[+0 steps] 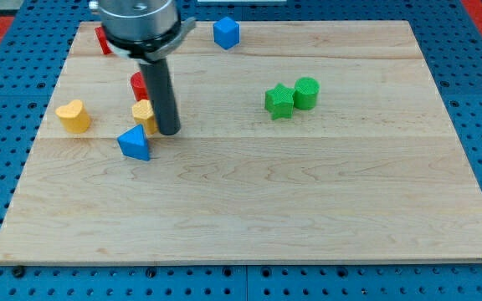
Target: Slide red circle to top left
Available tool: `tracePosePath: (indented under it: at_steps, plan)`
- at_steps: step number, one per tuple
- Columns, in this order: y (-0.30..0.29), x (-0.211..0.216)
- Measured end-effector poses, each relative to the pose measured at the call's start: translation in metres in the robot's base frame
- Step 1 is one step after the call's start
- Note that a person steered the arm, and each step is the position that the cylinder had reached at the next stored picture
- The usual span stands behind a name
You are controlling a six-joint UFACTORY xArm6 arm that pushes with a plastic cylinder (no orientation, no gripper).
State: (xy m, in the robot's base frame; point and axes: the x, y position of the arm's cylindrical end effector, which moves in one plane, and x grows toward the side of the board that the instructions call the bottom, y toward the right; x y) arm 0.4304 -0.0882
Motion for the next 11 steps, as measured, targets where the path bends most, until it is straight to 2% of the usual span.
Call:
tracePosePath:
  at_steps: [1, 2, 3, 4, 5, 6, 8, 9, 10, 11]
  plan:
    - [-0.033, -0.019]
    - [-0.086, -0.020]
    - [-0.066, -0.037]
    - [-0.065, -0.089]
    - [-0.044, -0.081]
    - [-0.026, -0.091]
    - [-0.081, -0.150]
    - [-0.054, -0.140]
    - [0.042, -0.137]
    - [0.153, -0.172]
